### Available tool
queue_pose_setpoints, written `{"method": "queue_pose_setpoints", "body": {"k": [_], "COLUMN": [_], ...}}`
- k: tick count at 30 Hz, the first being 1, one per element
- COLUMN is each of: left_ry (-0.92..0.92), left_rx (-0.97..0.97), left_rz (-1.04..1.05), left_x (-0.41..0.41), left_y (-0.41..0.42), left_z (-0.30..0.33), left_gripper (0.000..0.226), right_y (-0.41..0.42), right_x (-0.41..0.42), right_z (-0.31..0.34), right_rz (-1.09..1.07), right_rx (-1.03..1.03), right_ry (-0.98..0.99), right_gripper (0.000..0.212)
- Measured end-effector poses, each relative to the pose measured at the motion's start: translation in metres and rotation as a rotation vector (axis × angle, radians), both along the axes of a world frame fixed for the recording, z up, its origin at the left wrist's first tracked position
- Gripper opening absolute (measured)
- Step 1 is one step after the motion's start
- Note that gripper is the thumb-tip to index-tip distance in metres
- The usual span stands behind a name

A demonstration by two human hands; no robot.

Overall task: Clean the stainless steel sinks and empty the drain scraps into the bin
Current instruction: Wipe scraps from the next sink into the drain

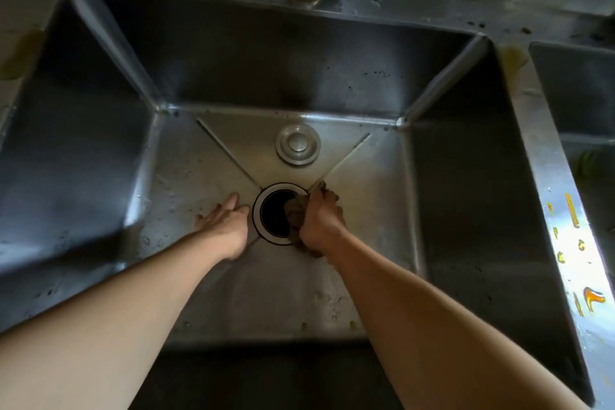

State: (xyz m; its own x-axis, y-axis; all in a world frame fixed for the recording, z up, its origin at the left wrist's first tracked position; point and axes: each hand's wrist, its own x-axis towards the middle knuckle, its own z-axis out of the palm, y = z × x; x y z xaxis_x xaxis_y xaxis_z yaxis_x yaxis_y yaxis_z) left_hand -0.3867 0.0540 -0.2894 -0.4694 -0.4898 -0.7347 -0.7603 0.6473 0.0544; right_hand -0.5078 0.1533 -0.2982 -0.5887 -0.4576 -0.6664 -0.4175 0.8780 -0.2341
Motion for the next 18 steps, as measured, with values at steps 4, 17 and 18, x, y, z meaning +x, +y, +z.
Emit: {"method": "queue_pose_setpoints", "body": {"k": [4, 17, 18], "left_ry": [-0.081, -0.332, -0.329], "left_rx": [-0.024, 0.034, 0.04], "left_rz": [-0.045, -0.163, -0.179], "left_x": [0.009, 0.0, -0.001], "left_y": [0.007, 0.048, 0.049], "left_z": [0.006, 0.011, 0.013], "left_gripper": [0.072, 0.088, 0.089], "right_y": [0.032, 0.136, 0.132], "right_x": [-0.021, -0.034, -0.034], "right_z": [0.025, 0.009, 0.005], "right_rz": [-0.045, 0.538, 0.442], "right_rx": [-0.053, 0.809, 0.733], "right_ry": [0.014, -0.02, -0.033], "right_gripper": [0.052, 0.063, 0.063]}}
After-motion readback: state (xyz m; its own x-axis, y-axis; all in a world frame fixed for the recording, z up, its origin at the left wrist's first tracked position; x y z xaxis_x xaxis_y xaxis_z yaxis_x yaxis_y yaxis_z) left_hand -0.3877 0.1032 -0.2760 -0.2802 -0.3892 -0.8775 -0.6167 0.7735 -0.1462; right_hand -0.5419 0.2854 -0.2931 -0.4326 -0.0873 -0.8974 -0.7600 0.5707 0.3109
